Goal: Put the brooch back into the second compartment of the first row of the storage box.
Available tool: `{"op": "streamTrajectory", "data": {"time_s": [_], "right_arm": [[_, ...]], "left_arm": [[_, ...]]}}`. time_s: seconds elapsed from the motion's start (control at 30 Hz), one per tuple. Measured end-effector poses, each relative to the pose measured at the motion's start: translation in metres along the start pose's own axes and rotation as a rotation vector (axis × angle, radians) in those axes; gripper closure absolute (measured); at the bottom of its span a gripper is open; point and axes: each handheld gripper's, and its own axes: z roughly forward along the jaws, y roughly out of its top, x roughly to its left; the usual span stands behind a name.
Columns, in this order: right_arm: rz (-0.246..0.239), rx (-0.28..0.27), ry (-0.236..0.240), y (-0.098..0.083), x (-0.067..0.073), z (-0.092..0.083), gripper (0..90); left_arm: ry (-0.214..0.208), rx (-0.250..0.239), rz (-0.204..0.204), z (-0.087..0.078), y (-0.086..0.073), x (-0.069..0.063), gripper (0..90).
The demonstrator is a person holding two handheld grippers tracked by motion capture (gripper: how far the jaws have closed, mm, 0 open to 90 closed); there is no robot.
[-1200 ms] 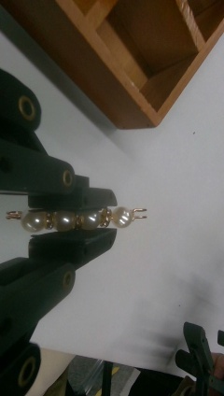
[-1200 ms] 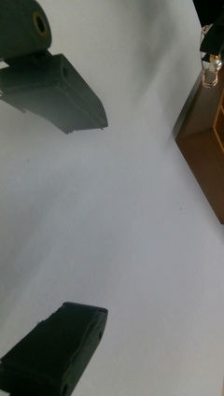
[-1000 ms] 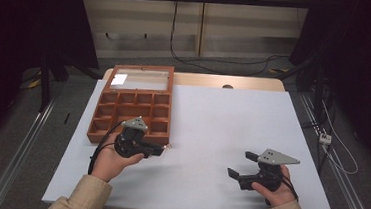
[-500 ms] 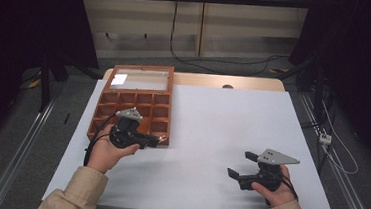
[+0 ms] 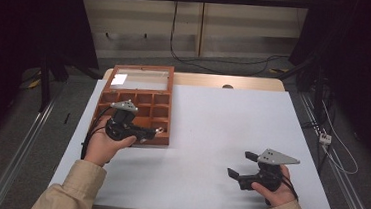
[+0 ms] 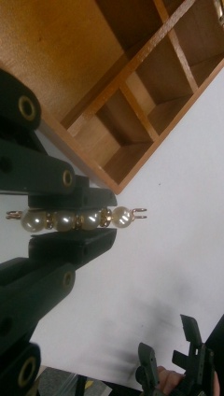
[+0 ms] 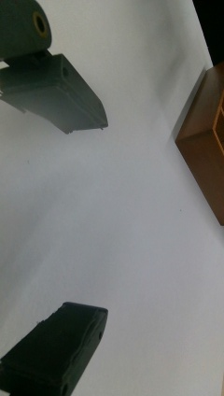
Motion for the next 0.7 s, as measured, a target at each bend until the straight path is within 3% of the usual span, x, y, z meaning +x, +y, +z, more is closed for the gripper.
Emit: {"op": "streamTrajectory", "data": {"time_s": [0.7], "right_arm": [[0.0, -0.002, -0.001, 0.001, -0.001, -0.001, 7.8]], "left_arm": [[0.068, -0.023, -0.037, -0.012, 0.012, 0.02, 80.0]]}}
